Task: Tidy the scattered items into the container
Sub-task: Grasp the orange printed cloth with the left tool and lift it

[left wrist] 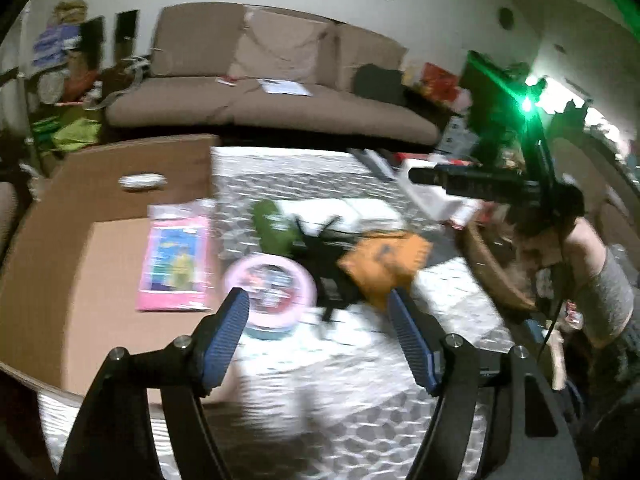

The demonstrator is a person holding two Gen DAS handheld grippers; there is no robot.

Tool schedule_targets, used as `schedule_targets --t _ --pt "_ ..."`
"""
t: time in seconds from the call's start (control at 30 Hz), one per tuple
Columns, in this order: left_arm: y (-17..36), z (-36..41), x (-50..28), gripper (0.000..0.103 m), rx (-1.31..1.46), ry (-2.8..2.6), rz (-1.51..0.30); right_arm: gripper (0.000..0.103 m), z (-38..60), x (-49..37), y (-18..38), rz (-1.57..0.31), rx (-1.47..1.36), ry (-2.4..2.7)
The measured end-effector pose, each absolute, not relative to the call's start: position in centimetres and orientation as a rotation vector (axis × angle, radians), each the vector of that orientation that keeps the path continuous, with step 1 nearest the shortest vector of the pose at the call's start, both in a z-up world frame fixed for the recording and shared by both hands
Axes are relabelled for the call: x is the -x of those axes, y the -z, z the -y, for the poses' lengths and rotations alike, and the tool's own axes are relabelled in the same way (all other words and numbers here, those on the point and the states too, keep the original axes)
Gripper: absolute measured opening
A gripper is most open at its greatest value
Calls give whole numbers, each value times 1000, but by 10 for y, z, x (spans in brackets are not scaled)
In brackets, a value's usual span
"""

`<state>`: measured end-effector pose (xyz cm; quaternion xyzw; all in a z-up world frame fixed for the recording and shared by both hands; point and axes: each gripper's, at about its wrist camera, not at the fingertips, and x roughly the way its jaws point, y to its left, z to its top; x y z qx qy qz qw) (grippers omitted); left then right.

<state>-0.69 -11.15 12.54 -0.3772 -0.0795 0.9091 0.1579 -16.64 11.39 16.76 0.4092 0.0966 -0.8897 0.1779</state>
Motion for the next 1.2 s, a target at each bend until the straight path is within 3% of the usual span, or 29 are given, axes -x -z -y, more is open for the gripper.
schedule_targets --t 0.33,0.63,0.8,0.97,1.07,1.17,1.2 --pt "-44 18 35 72 1248 -2491 266 51 -226 124 -123 -14 -1282 2538" --pt "-2 -29 74 72 1326 -2582 303 49 -298 172 -65 75 -1408 2582" --pt "12 -38 100 72 1414 -2596 255 41 -320 226 -26 184 -1497 2557" --pt "31 -36 112 72 1499 -2610 212 30 -312 263 12 50 -1572 2531" --pt "45 -30 117 73 1524 -2572 297 29 -311 272 32 23 -1616 2501" --pt "46 -29 117 72 1492 -2590 327 21 -310 272 39 44 -1580 2492" --pt "47 -30 118 68 1495 -2591 323 18 -308 271 39 29 -1570 2496"
